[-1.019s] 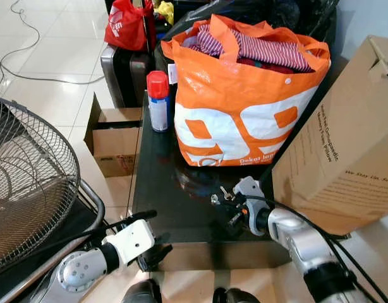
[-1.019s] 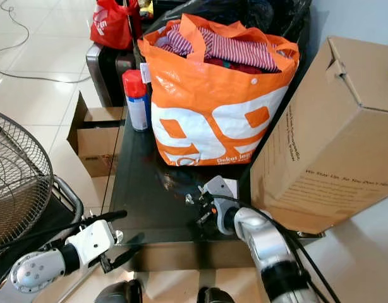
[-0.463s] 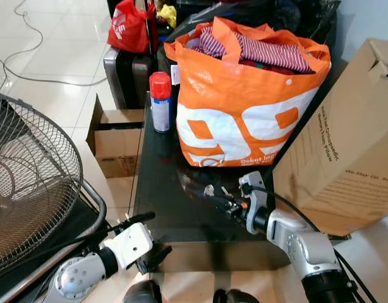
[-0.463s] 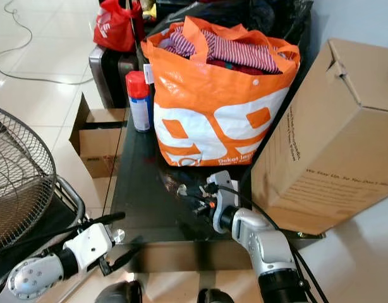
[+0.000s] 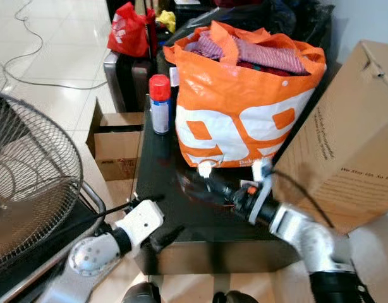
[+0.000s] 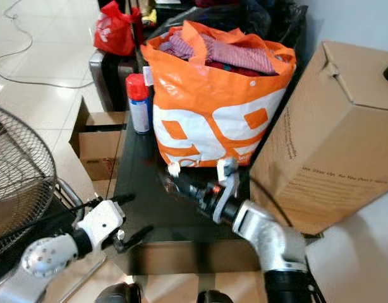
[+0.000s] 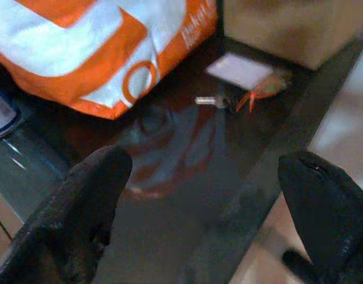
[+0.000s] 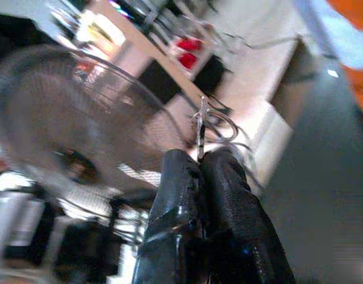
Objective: Hang keys on a hook
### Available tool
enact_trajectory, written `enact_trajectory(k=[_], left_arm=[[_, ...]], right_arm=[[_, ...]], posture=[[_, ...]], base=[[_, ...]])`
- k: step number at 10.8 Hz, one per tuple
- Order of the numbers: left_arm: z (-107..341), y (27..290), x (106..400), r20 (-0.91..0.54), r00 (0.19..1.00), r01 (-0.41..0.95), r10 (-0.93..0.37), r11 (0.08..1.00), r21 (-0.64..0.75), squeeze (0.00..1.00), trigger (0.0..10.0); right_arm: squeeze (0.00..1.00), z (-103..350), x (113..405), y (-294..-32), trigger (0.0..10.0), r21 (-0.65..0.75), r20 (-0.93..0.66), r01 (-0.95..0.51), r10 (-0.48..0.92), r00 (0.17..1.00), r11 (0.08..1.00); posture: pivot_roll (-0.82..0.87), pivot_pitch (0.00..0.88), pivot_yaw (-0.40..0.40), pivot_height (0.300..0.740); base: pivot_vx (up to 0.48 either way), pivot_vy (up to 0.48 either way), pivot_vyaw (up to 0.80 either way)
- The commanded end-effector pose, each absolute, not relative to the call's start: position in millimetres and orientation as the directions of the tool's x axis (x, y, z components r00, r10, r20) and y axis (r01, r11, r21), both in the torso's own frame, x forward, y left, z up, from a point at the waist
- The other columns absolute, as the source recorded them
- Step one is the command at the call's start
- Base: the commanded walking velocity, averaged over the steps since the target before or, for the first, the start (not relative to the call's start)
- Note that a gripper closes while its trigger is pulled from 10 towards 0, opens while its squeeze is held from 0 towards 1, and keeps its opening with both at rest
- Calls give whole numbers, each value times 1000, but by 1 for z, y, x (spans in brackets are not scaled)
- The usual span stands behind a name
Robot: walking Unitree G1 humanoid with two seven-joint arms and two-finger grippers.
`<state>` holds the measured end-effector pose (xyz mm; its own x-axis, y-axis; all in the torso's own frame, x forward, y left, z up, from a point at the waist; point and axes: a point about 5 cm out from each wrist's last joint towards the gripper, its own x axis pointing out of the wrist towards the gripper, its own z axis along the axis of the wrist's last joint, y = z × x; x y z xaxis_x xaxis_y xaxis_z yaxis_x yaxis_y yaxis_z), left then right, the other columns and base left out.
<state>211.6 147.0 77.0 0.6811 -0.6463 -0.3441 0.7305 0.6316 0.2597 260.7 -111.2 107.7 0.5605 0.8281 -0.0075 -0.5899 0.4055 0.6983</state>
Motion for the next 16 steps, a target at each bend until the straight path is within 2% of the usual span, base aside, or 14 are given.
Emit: enact_trajectory(k=[1,2,3,5,8,9,10,13,16], left_arm=[[81,147,214,-324,704,707,-633,667,233,0,10000],[83,146,217,-314,709,701,-631,676,225,0,10000],[85,146,219,-303,725,687,-619,681,253,0,10000],[102,146,226,-185,796,605,-577,755,252,0,10000],[118,145,226,-132,841,538,-524,790,292,0,10000],[114,146,227,-133,870,492,-474,824,281,0,10000],[111,143,232,-133,888,460,-440,841,285,0,10000],[107,140,242,-123,921,390,-370,878,276,0,10000],[104,141,240,-125,930,366,-345,885,286,0,10000]], right_arm=[[0,118,257,-117,0,694,31,-608,827,561,386],[0,120,259,-122,0,665,4,-600,801,598,445],[0,121,264,-130,0,618,-32,-570,741,670,542],[0,130,262,-158,0,495,-75,-472,577,813,729],[0,140,238,-180,0,375,-76,-398,456,887,837],[0,141,228,-178,8471,284,-88,-401,440,893,871],[0,142,226,-173,10000,221,-102,-380,409,907,898],[0,131,220,-170,10000,148,-135,-304,324,936,941],[0,135,219,-165,10000,37,-108,-323,325,940,946]], posture=[[29,34,-47,740],[23,19,-46,740],[19,0,-49,740],[-4,0,-32,740],[-17,0,-4,740],[-24,0,6,740],[-35,0,9,740],[-36,0,1,740],[-41,0,-5,740]], base=[[0,0,0],[0,0,0],[0,0,0],[0,0,0],[0,0,0],[0,0,0],[0,0,0],[0,0,0],[0,0,-667]])
